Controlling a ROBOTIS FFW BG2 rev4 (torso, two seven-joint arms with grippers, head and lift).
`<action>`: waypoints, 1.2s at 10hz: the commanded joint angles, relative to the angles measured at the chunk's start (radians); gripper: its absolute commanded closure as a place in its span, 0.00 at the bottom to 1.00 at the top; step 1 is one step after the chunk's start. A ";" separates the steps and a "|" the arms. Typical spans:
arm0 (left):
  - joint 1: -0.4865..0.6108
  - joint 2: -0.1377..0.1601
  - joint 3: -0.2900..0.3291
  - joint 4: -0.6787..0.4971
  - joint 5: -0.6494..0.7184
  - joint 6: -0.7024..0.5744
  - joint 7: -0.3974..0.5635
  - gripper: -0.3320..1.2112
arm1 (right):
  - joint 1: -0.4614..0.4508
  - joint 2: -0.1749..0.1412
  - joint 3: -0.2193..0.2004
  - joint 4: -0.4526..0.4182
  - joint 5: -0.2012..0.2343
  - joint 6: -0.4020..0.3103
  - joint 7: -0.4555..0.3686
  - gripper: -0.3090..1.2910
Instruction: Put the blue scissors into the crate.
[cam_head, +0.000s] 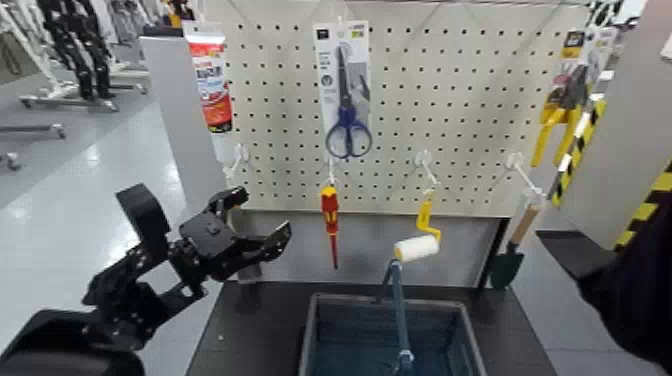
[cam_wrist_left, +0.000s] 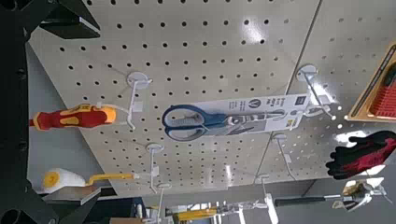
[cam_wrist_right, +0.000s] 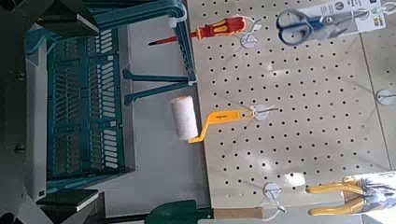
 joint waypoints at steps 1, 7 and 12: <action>-0.075 0.011 -0.024 0.045 0.021 -0.012 -0.029 0.30 | -0.003 0.000 0.004 0.001 0.000 0.001 0.000 0.25; -0.219 0.005 -0.086 0.123 0.028 -0.078 -0.063 0.30 | -0.007 -0.002 0.007 0.003 0.000 0.001 0.009 0.25; -0.357 -0.008 -0.135 0.269 0.026 -0.167 -0.088 0.30 | -0.010 -0.002 0.005 0.006 -0.002 0.001 0.015 0.25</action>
